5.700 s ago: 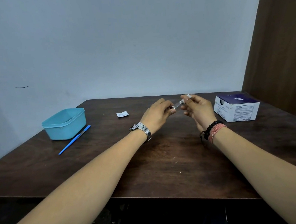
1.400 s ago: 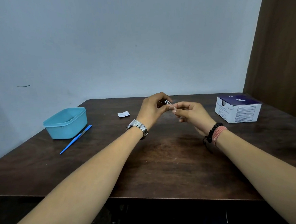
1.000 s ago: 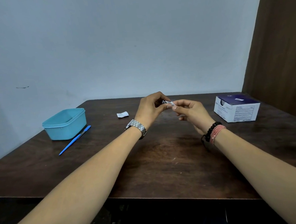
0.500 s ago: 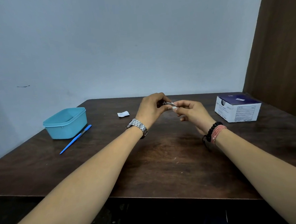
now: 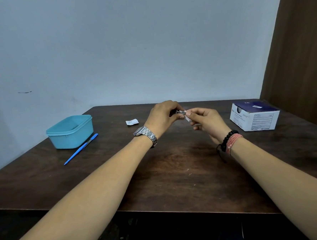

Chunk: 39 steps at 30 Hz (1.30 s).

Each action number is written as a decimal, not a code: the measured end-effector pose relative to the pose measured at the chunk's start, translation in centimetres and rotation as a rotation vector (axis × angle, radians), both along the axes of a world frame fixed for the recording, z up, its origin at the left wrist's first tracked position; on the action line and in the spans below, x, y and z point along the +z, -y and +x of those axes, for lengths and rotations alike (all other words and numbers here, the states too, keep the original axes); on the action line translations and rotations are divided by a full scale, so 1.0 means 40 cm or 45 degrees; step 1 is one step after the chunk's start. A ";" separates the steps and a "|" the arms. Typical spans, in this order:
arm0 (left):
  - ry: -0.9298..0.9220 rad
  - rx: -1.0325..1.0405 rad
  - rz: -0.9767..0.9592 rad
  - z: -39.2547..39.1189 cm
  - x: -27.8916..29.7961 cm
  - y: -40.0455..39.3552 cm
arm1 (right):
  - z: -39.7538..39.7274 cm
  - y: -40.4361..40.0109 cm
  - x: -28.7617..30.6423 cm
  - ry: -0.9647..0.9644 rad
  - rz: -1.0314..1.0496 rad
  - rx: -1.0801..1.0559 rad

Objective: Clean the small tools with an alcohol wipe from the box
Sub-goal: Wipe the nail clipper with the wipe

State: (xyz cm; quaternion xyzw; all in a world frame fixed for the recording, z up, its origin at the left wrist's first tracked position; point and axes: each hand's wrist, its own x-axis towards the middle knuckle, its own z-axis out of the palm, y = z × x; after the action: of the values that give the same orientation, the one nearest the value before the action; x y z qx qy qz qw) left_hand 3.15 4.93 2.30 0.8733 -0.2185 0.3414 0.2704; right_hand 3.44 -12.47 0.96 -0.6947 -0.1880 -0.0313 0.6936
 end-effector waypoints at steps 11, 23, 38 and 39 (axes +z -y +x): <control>-0.130 -0.113 -0.187 -0.012 0.000 0.007 | 0.006 0.003 0.001 -0.069 0.065 0.016; -0.171 -0.262 -0.200 -0.022 0.003 0.005 | 0.006 0.003 0.005 -0.125 0.096 0.099; 0.026 -0.143 0.119 -0.014 0.004 -0.010 | 0.011 0.007 0.002 -0.137 0.099 0.129; 0.047 -0.123 0.142 -0.012 0.004 -0.013 | 0.012 0.007 0.003 -0.141 0.105 0.125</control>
State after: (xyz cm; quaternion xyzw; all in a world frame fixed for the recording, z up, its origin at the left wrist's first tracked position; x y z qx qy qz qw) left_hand 2.65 5.43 2.46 0.8689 -0.2841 0.3314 0.2333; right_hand 3.92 -12.76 1.06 -0.6563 -0.1819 0.0336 0.7315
